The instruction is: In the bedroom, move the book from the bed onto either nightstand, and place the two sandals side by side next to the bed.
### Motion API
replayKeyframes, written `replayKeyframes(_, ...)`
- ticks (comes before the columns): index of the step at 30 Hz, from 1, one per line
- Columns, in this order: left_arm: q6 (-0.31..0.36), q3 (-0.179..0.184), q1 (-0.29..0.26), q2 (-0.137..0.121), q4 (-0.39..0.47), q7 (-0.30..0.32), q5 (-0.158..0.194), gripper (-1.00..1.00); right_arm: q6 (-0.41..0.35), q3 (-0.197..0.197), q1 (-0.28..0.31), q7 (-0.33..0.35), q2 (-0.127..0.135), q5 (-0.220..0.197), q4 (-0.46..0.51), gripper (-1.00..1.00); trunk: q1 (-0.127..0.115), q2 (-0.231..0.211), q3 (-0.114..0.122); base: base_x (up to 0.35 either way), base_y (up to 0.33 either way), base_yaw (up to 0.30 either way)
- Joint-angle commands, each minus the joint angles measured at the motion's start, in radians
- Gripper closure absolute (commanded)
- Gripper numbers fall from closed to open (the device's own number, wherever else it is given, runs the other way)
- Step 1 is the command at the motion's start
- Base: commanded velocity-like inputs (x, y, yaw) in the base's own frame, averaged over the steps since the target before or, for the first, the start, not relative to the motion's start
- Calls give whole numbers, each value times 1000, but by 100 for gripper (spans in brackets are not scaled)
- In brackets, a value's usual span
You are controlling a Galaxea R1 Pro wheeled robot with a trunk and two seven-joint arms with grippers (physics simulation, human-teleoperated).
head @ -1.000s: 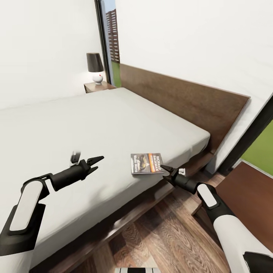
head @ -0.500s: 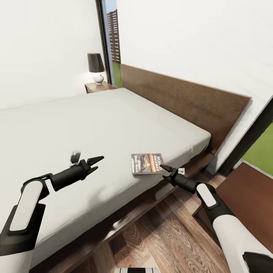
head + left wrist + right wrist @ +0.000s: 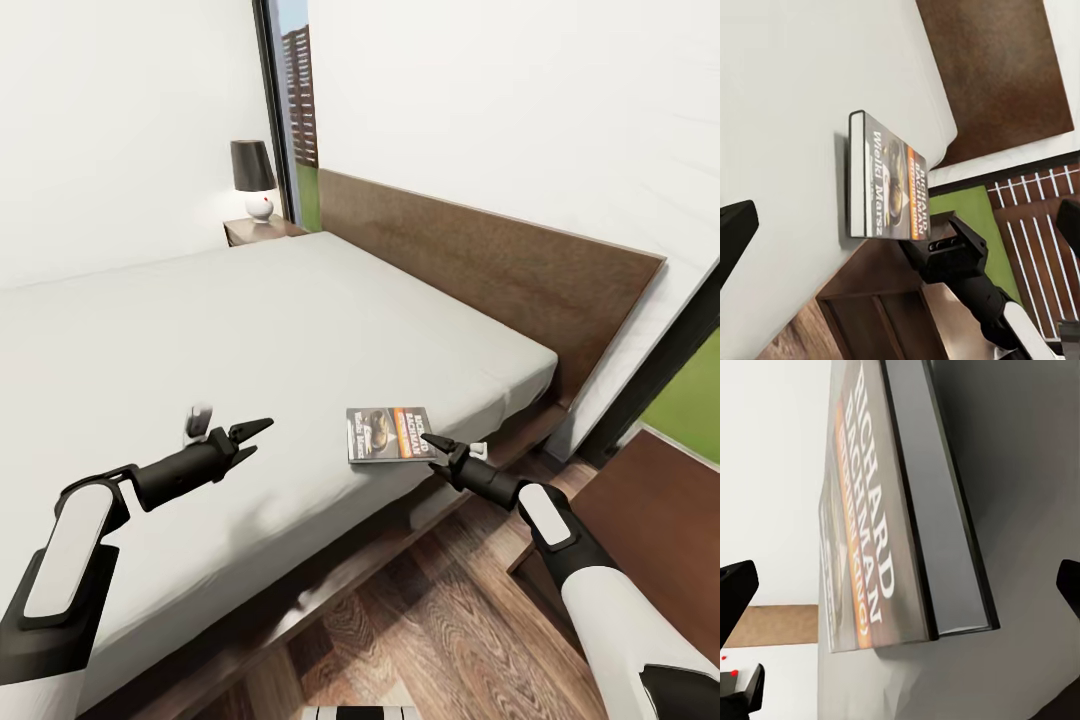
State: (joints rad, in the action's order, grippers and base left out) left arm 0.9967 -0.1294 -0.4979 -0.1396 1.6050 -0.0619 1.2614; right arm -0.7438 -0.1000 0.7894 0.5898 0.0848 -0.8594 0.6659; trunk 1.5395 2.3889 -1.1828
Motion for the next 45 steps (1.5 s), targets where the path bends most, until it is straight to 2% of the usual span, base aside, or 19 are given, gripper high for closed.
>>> replayKeyframes(1, 5, -1, 0, 0, 0, -6, 8, -100, -7, -3, 1, 1, 0, -1, 0, -100, 0, 0, -1, 8, 0, 0)
replayKeyframes(6, 5, -1, 0, 0, 0, -6, 6, -100, -6, -2, 1, 2, 0, -1, 1, -100, 0, 0, -1, 4, 0, 0)
replayKeyframes(7, 5, -1, 1, 0, -1, -6, 6, -100, -6, -2, 1, 2, -1, -1, 1, 100, 0, 0, -1, 1, 0, 0)
replayKeyframes(13, 5, -1, 1, 0, -2, -6, 7, -100, -6, 5, 0, 26, -2, 0, 21, 100, 0, 0, -1, 0, 0, 0)
replayKeyframes(22, 5, -1, 1, 0, -1, -6, 8, -100, -8, 66, -3, 57, 1, 0, 64, 100, 0, 0, -1, 0, 0, 0)
replayKeyframes(30, 5, -3, 1, 0, 1, -4, 9, -100, -7, 73, -6, 59, 2, 0, 90, 100, 0, 0, -1, 0, 0, 0)
replayKeyframes(38, 7, -67, 3, 1, 3, -1, 10, -100, -3, 74, -8, 58, -2, 2, 100, 100, -31, -56, 24, 0, 0, 0)
replayKeyframes(45, 6, -81, 4, 9, 3, 24, 10, -100, -11, 69, -25, 55, 4, 0, 223, 100, -58, -105, 46, 0, 0, 0)
